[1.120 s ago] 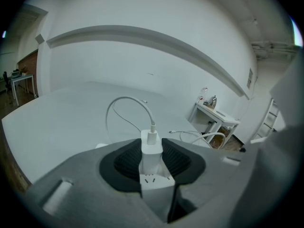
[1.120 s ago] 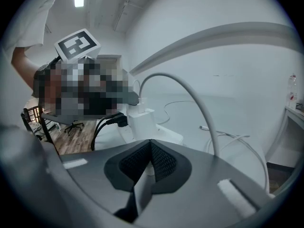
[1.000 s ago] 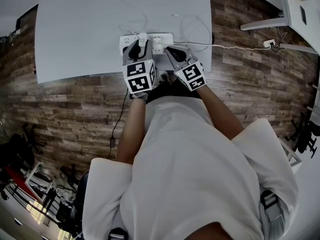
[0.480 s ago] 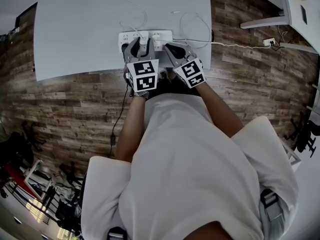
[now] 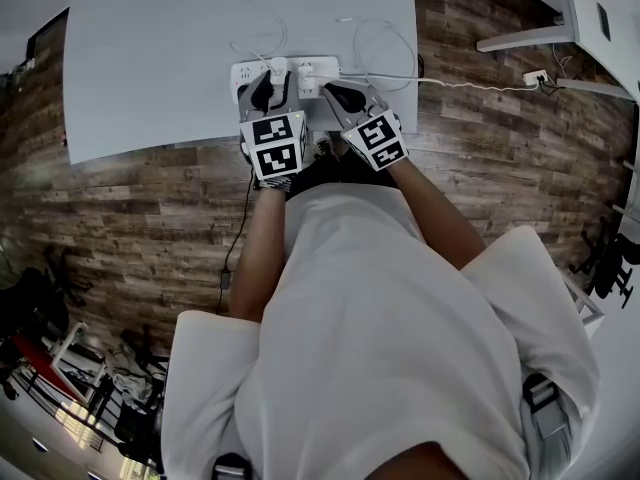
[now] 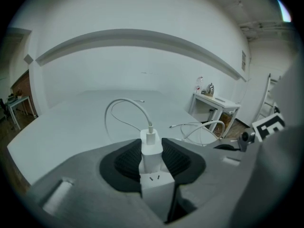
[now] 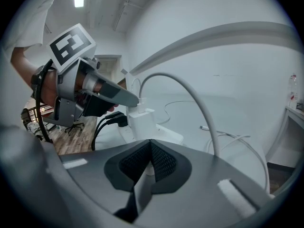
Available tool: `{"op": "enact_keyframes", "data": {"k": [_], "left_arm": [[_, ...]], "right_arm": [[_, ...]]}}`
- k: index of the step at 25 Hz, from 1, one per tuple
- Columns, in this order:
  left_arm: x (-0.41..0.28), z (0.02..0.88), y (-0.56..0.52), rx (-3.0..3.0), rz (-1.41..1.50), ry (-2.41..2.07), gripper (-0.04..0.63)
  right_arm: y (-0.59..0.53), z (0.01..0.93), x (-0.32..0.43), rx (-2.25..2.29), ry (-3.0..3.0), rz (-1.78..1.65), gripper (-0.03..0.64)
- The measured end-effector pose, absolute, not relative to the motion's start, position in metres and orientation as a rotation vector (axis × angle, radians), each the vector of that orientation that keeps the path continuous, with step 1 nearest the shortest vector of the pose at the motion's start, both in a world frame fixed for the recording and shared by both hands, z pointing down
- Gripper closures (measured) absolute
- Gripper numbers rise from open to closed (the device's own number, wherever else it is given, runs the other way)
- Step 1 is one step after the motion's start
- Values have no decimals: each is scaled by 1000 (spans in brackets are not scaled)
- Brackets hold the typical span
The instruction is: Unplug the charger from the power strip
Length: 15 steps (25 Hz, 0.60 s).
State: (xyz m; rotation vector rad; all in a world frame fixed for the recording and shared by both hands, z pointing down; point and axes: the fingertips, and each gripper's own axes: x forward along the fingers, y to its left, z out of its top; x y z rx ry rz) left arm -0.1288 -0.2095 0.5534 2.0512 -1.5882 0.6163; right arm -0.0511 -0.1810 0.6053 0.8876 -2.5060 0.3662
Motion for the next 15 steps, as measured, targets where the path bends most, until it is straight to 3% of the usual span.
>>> {"op": "enact_keyframes", "data": {"k": [9,15], "left_arm": [[-121,555,-209,2114,746,-1602,456],[-130,554,-209,2041,599,-1580,456]], "right_arm": [[-182,607,-49,882,-2508,366,615],[-182,606,-53,884,-2509,366,615]]}}
